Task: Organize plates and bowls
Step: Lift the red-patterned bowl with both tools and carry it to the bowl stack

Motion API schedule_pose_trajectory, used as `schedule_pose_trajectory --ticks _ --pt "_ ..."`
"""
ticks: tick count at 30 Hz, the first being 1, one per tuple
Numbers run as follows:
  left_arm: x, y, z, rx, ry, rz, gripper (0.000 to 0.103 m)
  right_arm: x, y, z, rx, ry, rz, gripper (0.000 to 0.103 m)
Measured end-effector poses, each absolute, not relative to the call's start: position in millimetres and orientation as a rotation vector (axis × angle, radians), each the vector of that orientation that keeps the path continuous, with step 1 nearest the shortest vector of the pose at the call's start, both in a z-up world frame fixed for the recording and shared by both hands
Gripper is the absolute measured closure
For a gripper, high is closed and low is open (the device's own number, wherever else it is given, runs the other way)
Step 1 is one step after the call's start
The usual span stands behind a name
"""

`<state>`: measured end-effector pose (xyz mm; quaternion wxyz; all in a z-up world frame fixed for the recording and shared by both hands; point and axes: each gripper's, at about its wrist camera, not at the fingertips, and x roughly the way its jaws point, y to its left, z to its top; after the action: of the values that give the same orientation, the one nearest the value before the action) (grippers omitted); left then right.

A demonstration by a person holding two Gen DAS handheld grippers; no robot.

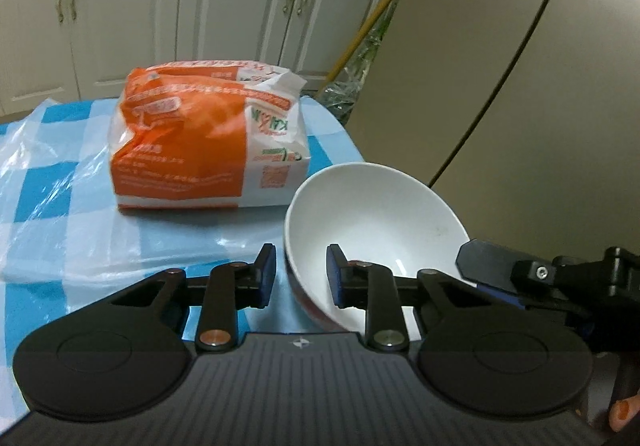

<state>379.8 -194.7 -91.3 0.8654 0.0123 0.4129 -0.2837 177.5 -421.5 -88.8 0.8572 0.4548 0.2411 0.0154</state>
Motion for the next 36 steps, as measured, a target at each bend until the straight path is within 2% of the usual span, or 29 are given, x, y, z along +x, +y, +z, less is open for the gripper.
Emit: schedule_pose_trajectory --ticks 3,5,15,36 --pt "380.9 -202.5 -93.8 0.069 0.862 -0.605 0.079 178.3 -424.1 -91.5 0.941 0.524 0.004 0.035" --pt "381.5 -206.4 -95.1 0.072 0.862 -0.603 0.081 179.1 -424.0 -91.7 0.941 0.512 0.036 0.047" --pt "375.1 -206.3 -90.3 0.039 0.832 -0.607 0.083 176.3 -415.8 -80.0 0.886 0.496 0.043 0.045" --pt "322.4 -104.4 -51.8 -0.099 0.703 -0.501 0.081 183.0 -350.7 -42.0 0.789 0.496 0.191 0.045"
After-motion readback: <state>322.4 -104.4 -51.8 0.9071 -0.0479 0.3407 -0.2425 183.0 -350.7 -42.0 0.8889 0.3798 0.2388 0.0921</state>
